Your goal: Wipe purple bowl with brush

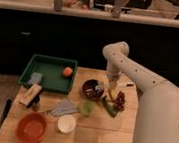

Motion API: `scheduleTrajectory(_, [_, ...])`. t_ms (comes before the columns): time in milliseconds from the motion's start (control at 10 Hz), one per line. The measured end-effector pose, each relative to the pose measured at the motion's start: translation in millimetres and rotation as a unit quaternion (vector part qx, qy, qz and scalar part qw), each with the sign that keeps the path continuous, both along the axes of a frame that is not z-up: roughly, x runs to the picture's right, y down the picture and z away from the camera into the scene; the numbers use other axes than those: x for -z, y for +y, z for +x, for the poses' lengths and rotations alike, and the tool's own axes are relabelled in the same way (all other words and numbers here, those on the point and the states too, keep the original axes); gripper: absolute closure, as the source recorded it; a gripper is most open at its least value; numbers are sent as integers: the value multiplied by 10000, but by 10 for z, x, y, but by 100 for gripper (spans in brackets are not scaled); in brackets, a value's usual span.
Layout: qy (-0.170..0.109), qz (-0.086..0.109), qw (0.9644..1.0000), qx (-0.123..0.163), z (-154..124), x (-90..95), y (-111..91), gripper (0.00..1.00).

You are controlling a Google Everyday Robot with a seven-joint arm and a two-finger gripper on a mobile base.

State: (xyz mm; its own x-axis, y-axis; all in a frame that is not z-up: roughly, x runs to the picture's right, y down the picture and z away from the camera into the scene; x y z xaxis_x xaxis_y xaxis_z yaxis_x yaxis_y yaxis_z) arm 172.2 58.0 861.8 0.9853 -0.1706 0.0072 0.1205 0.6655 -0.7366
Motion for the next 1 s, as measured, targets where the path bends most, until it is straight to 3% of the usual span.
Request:
scheduleTrajectory(200, [24, 12, 10000, -26, 24, -30, -76, 95])
scheduleTrajectory(500, [-99, 8, 9999, 108, -161, -56, -175, 95])
scheduleTrajectory(1000, [-238, -40, 9994, 249, -294, -33, -169, 95])
